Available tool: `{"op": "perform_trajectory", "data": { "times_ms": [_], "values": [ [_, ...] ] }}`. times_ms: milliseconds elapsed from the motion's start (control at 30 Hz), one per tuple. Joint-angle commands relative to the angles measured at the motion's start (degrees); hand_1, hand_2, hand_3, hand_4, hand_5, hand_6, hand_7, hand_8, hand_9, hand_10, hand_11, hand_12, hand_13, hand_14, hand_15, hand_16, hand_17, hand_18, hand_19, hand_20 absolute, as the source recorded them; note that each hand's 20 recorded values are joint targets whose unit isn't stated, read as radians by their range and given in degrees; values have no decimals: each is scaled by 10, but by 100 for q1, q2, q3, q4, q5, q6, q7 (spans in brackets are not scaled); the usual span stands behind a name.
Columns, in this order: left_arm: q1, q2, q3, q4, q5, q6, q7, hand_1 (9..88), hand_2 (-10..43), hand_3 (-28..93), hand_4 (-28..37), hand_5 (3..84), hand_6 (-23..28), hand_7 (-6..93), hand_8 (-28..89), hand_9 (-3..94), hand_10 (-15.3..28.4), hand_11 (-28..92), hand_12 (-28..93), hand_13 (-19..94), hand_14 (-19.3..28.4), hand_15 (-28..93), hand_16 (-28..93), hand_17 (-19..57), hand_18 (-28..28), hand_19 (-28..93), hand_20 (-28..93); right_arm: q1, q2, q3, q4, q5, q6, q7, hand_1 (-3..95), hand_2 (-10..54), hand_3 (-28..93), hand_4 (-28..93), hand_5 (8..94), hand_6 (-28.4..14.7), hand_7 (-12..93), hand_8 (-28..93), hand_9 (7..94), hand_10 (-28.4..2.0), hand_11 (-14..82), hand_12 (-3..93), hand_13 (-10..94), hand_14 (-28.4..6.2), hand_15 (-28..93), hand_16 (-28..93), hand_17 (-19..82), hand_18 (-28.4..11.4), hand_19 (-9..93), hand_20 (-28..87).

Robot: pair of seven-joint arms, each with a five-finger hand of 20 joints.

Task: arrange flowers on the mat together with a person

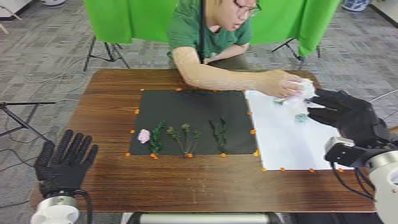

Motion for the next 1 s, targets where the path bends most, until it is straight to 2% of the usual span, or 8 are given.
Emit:
{"op": "perform_trajectory", "data": {
  "times_ms": [33, 567, 600, 733, 767, 800, 867, 1000],
  "values": [
    [119, -54, 10, -13, -50, 14, -37, 242, 127, 759, -283, 415, 79, 149, -116, 358, 137, 219, 47, 268, 142, 265, -87, -74, 155, 400, 91, 36, 33, -96, -6, -26, -17, -8, 201, 107, 765, -253, 442, -47, 158, -111, 432, -140, 60, 147, 389, -176, 109, 232, 106, -204, 399, 144],
    [81, -96, 43, 13, -91, 11, -86, 241, 129, 759, -283, 416, 79, 151, -117, 358, 139, 220, 46, 269, 142, 263, -88, -74, 155, 402, 91, 68, 99, -154, 0, -30, 43, 93, 202, 108, 766, -252, 443, -47, 160, -112, 433, -142, 61, 146, 393, -176, 110, 231, 106, -204, 401, 146],
    [91, -46, 62, 13, -123, -1, -39, 242, 129, 759, -283, 416, 79, 151, -117, 358, 138, 220, 46, 269, 142, 264, -87, -74, 155, 401, 91, 72, 103, -154, 1, -31, 38, 97, 202, 108, 766, -252, 444, -47, 160, -112, 433, -142, 61, 146, 393, -176, 110, 231, 106, -204, 401, 146],
    [105, -33, 46, 5, -131, 3, -15, 241, 129, 759, -283, 417, 79, 151, -117, 358, 138, 220, 46, 269, 142, 264, -87, -74, 155, 402, 90, 95, 121, -179, 9, -26, 17, 85, 203, 108, 768, -252, 445, -48, 159, -112, 433, -142, 61, 146, 393, -176, 110, 231, 106, -205, 401, 146],
    [98, -58, 33, 10, -106, 8, -55, 241, 129, 760, -283, 417, 79, 151, -117, 358, 138, 220, 46, 269, 142, 264, -87, -74, 155, 402, 90, 89, 133, -193, 3, -27, 50, 91, 203, 108, 768, -252, 445, -48, 160, -112, 433, -142, 61, 146, 393, -176, 110, 231, 106, -205, 401, 146],
    [100, 21, 71, 17, -177, 6, 22, 242, 129, 759, -283, 416, 79, 151, -117, 358, 138, 220, 46, 269, 142, 265, -87, -74, 155, 402, 90, 96, 138, -206, 10, -25, 39, 83, 203, 108, 768, -252, 445, -48, 159, -112, 433, -142, 61, 146, 393, -176, 110, 231, 106, -205, 401, 146],
    [95, -26, 64, 9, -151, 35, -19, 242, 129, 758, -283, 416, 80, 151, -117, 358, 138, 220, 46, 269, 143, 264, -87, -74, 155, 402, 91, 82, 129, -187, 5, -16, -4, 107, 203, 108, 768, -251, 443, -48, 159, -112, 433, -143, 61, 146, 393, -176, 111, 231, 106, -205, 401, 146],
    [73, -7, 74, 9, -164, 70, -16, 243, 131, 757, -283, 418, 80, 152, -116, 359, 140, 220, 46, 270, 144, 267, -86, -74, 156, 403, 91, 89, 136, -204, 8, -13, -2, 114, 203, 108, 768, -251, 440, -48, 159, -112, 433, -142, 60, 146, 393, -175, 110, 231, 106, -204, 401, 145]
  ]
}}
